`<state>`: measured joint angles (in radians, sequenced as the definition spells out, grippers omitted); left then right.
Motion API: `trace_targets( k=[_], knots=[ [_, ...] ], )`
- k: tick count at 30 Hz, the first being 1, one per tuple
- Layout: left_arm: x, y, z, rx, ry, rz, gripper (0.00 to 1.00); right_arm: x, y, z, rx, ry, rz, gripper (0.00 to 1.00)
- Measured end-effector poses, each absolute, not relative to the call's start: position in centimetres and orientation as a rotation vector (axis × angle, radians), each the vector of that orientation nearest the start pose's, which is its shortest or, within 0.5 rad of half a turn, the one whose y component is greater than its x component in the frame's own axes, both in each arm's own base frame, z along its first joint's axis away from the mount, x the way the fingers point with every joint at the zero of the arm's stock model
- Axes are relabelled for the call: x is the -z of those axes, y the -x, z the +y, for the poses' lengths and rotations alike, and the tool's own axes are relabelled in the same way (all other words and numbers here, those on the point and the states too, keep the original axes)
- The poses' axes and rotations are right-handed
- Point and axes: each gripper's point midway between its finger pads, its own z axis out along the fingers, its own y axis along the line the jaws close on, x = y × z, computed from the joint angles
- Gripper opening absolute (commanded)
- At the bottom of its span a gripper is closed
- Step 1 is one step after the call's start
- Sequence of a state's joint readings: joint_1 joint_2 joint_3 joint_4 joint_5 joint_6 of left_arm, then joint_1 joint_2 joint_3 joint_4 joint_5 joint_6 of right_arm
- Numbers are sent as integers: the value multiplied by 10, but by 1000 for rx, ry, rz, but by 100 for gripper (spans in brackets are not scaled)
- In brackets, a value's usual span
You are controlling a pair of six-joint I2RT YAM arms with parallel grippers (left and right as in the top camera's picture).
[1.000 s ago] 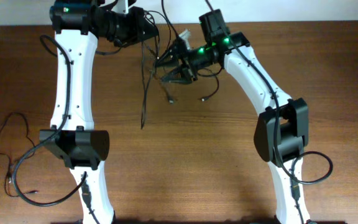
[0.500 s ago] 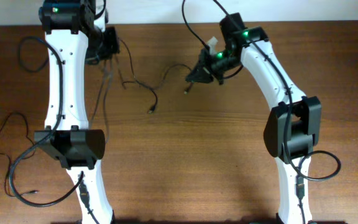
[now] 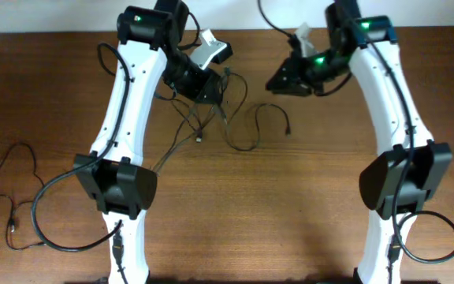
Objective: Untangle cables
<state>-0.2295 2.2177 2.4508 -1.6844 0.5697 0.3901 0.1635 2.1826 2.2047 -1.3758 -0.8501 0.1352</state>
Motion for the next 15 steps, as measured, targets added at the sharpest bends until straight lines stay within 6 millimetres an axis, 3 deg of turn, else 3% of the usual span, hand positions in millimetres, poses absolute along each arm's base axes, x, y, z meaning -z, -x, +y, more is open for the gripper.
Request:
trace_targets(
  k=[5,10,15],
  knots=[
    [-233,-404,-182,976,-790,2687,0,-220,-416,258,-1346,335,2729,41],
    [-236,-403,-182,1012,-776,2680,0,-239,-446,282,-1393,252,2600,48],
    [-235,-403,-181,1014,-770,2685,0,-229,-433,311,-1315,179,2682,47]
  ],
)
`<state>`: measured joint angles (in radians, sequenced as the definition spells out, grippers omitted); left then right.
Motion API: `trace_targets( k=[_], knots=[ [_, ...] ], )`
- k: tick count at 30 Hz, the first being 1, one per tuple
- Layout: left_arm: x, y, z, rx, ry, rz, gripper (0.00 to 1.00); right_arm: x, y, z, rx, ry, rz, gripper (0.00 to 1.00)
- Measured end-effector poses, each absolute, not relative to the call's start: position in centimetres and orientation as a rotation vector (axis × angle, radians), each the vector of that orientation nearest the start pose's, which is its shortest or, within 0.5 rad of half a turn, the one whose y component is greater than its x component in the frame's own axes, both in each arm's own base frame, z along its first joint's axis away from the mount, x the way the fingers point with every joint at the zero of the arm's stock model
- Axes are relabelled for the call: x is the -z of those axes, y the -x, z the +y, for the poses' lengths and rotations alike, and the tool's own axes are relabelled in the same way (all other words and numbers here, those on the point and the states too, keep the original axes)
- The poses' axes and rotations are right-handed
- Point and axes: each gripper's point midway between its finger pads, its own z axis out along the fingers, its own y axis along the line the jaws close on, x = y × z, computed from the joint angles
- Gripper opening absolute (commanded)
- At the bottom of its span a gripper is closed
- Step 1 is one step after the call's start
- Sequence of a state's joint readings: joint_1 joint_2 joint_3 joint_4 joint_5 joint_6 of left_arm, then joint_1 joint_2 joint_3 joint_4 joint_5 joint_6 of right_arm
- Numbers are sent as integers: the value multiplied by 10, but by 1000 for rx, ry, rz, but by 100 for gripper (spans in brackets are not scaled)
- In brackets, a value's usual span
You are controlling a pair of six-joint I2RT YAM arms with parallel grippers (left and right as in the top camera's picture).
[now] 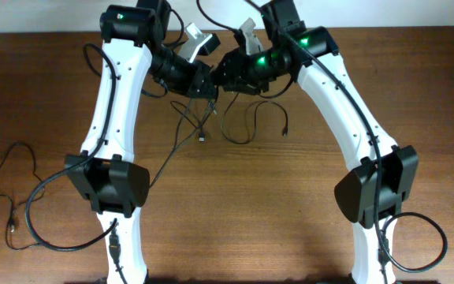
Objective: Untangle cables
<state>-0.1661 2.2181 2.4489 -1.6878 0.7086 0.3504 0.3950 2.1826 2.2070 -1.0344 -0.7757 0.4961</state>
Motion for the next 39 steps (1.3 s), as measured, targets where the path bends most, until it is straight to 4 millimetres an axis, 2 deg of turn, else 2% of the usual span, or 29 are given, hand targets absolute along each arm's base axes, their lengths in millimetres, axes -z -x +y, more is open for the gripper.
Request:
trace_targets(
  k=[3,6,9,12,13,15,17,18,19,20,22,23,25,26,28,29,30,32,33,34,35,36,37,39],
  knots=[
    [-236,-403,-181,1017,-766,2684,0,-225,-436,308,-1279,119,2704,29],
    [-235,-406,-175,1015,-745,2687,0,-226,-436,309,-1283,105,2707,20],
    [-231,-414,-159,956,-709,2697,0,-224,-437,304,-1273,81,2717,11],
    [-223,-425,-131,832,-628,2746,0,-217,-441,285,-1226,3,2759,10],
    [-219,-429,-120,763,-587,2778,0,-208,-441,271,-1149,-54,2801,10],
    [-216,-434,-109,659,-548,2805,0,-199,-441,259,-1049,-100,2841,10],
    [-244,-452,-96,520,-501,2717,0,-191,-441,249,-950,-129,2867,10],
    [-272,-468,-79,412,-430,2622,0,-189,-441,247,-925,-129,2873,10],
    [-303,-486,-49,291,-324,2515,0,-188,-441,245,-913,-119,2875,10],
    [-324,-501,-17,187,-222,2432,0,-187,-441,244,-901,-118,2879,10],
    [-343,-513,63,-13,23,2348,0,-186,-440,242,-884,-122,2885,10],
    [-346,-510,105,-111,159,2329,0,-185,-440,241,-874,-124,2888,10],
    [-348,-503,171,-233,367,2280,0,-184,-438,239,-860,-127,2900,10],
    [-340,-499,208,-282,495,2256,0,-182,-437,237,-842,-134,2910,10],
    [-317,-503,273,-322,717,2154,0,-180,-435,235,-821,-141,2921,10],
    [-297,-505,299,-333,816,2108,0,-179,-433,233,-810,-147,2931,10],
    [-267,-505,325,-346,942,2055,0,-179,-433,233,-803,-150,2935,10],
    [-210,-496,345,-343,1111,2034,0,-178,-433,232,-797,-150,2935,10],
    [-181,-488,346,-328,1210,2038,1,-178,-433,232,-797,-151,2936,10],
    [-155,-479,344,-297,1355,1998,59,-178,-433,232,-796,-151,2936,10],
    [-143,-475,342,-278,1437,1968,99,-178,-432,232,-796,-152,2939,11],
    [-129,-468,341,-286,1487,1962,99,-178,-431,231,-793,-149,2942,11],
    [-124,-465,340,-293,1495,1972,99,-178,-431,231,-791,-130,2942,10],
    [-122,-463,339,-311,1478,2002,99,-177,-429,230,-786,-117,2951,10]
  ],
)
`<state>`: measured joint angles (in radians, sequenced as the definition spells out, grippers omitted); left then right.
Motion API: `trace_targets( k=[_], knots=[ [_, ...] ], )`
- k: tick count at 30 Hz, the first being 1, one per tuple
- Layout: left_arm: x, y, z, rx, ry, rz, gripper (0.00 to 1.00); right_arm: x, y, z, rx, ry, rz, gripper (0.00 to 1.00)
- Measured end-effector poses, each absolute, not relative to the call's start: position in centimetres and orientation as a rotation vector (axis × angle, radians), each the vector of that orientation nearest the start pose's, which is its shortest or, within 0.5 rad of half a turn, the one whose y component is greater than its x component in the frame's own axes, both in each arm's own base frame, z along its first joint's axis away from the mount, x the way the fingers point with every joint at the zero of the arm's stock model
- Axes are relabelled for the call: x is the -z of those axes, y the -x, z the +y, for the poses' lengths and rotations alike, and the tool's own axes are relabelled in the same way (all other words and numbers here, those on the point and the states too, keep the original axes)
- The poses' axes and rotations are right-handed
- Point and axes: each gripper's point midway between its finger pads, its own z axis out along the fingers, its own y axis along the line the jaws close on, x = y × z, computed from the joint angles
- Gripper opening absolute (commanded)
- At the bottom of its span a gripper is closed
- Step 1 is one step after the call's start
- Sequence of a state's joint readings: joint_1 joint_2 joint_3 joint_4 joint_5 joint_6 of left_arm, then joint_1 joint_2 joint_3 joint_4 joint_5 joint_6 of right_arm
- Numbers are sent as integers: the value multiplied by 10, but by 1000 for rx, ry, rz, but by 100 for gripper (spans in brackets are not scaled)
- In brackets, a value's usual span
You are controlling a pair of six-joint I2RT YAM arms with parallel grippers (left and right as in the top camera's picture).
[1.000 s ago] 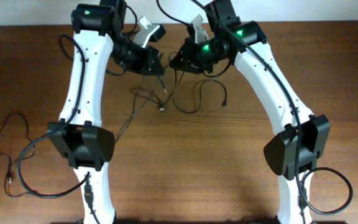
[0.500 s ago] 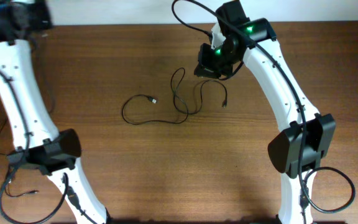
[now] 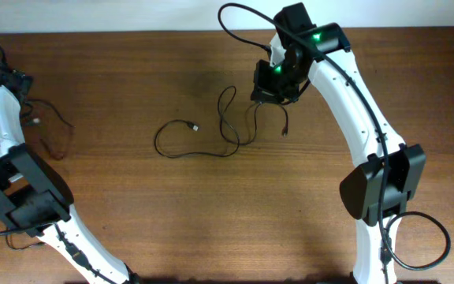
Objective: Untangle cables
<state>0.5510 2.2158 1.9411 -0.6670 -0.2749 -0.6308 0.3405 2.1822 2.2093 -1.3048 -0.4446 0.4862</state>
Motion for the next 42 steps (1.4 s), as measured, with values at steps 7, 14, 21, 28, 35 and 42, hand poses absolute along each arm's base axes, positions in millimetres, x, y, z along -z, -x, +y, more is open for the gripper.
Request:
trace_targets(
  k=[7,14,21,28,35,42],
  knots=[
    [-276,-450,241,-81,885,2174,99,-183,-430,202,-756,-61,2954,55],
    [-204,-456,-113,365,-350,2598,99,-222,-432,40,-663,-371,2881,81],
    [-117,-457,-202,298,-547,2694,99,-219,-429,37,-608,-302,2903,85],
    [-49,-514,-238,294,-548,2558,0,-218,-429,36,-598,-302,2905,86],
    [-165,-551,-225,305,-472,2382,0,-218,-429,35,-589,-306,2906,86],
    [-373,-609,27,9,-45,1886,0,-217,-427,46,-586,-267,2920,86]
  ],
)
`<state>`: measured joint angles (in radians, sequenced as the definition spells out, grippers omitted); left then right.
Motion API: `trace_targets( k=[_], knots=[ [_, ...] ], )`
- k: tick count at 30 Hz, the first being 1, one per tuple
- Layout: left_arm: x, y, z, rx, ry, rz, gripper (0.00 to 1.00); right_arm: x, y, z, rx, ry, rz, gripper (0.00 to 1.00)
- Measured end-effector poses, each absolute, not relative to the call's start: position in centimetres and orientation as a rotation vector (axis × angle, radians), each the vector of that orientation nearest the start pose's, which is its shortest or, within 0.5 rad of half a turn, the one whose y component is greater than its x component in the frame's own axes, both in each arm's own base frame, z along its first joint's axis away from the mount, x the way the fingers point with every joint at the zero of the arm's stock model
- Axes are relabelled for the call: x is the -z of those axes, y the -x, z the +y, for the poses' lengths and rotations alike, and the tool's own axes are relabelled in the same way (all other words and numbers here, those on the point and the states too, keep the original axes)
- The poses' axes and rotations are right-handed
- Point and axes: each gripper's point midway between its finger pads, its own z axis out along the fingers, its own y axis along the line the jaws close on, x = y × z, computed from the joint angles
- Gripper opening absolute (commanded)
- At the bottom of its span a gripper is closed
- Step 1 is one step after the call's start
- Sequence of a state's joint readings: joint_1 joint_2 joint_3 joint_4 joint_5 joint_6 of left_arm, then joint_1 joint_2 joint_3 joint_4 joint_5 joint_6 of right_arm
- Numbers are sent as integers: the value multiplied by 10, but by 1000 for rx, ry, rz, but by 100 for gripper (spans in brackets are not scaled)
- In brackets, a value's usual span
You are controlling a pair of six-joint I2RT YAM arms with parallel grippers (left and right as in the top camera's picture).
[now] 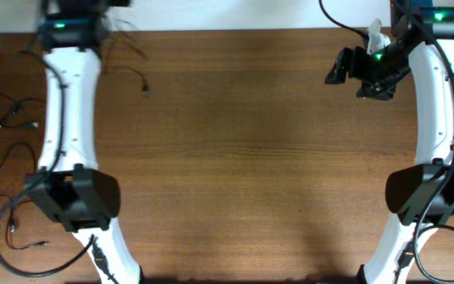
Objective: Untangle cables
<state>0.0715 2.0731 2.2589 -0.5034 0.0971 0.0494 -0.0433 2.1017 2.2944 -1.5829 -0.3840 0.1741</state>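
A thin dark cable (pixel 136 69) hangs down from the top left of the overhead view and ends in a small plug (pixel 146 92) over the table. My left gripper (pixel 110 6) is at the frame's top edge where that cable starts, mostly cut off, so its jaws cannot be read. My right gripper (pixel 338 71) hovers over the far right of the table (pixel 235 158), pointing left. No cable shows in it, and whether its jaws are open or shut cannot be made out.
More thin cables (pixel 10 117) lie off the table's left edge, and a thicker looped cable (pixel 6 229) sits by the left arm's base. The right arm's base (pixel 428 193) stands at the near right.
The black looped cable that lay mid-table is gone from view. My right gripper has moved from it to the far right. My left arm has swung from the left edge to the top, a cable trailing below it.
First both grippers were at the far middle over a tangle of cables, then close together on it. Later the left gripper was at the far left with part of the bundle, and one loop lay mid-table under the right gripper. Now the grippers stand far apart.
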Motion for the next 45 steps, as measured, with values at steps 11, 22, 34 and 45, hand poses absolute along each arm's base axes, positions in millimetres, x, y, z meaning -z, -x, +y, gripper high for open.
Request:
trace_targets(
  k=[11,22,34,45],
  knots=[
    [-193,-673,210,-217,227,1959,44,-184,-415,72,-521,-177,3026,86],
    [-206,-622,180,-122,322,2266,99,-179,-417,70,-505,-171,3027,100],
    [-360,-419,78,-51,238,2490,99,-429,-295,43,-313,-58,2384,99],
    [-359,-418,78,-50,239,2497,100,-427,-320,23,-145,-38,2282,99]
  ],
)
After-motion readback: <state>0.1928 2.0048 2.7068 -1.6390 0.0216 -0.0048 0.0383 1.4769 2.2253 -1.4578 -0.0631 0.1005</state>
